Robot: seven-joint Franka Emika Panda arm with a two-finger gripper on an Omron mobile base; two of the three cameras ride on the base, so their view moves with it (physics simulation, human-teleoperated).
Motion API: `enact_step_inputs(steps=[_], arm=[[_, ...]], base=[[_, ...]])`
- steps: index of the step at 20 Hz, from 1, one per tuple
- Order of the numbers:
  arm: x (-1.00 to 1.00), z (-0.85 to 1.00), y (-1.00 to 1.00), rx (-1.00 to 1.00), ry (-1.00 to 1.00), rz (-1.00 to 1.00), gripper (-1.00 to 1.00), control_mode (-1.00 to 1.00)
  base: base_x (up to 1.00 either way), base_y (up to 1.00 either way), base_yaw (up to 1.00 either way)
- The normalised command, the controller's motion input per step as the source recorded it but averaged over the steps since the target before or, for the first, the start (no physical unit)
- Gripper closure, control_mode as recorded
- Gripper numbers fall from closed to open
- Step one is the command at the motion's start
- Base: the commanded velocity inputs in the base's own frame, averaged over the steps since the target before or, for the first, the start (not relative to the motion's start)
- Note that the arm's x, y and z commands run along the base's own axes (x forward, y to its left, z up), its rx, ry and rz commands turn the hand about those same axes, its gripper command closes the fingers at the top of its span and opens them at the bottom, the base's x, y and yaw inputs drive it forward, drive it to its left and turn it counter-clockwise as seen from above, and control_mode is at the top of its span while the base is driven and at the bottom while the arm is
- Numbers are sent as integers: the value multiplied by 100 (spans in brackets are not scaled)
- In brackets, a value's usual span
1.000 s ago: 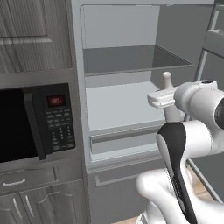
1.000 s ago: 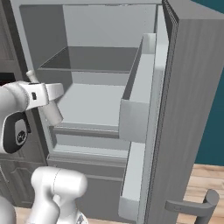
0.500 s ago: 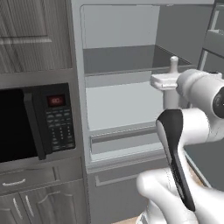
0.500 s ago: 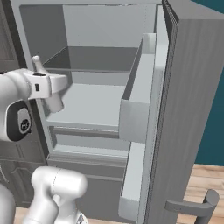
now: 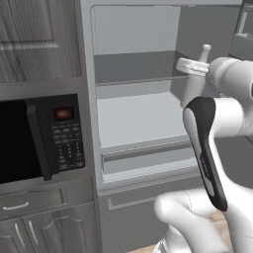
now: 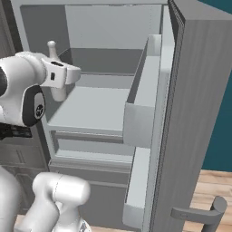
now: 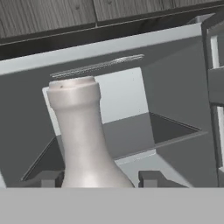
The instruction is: Place the liquor and beer on the top shelf of the fridge to keep them out of children's reach, and place the broccoli on lower shelves for easy access.
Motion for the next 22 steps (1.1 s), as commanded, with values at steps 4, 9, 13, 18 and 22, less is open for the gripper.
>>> enact_step_inputs(steps=[4,9,13,18,22], arm=[[29,14,0,0,0,0,100,-100],[42,1,0,0,0,0,100,-100],[57,0,0,0,0,0,100,-100],[60,0,0,0,-1,0,100,-100],[61,0,0,0,0,0,100,-100]], base=[[0,0,0],[0,0,0],[0,0,0],[0,0,0],[0,0,0]])
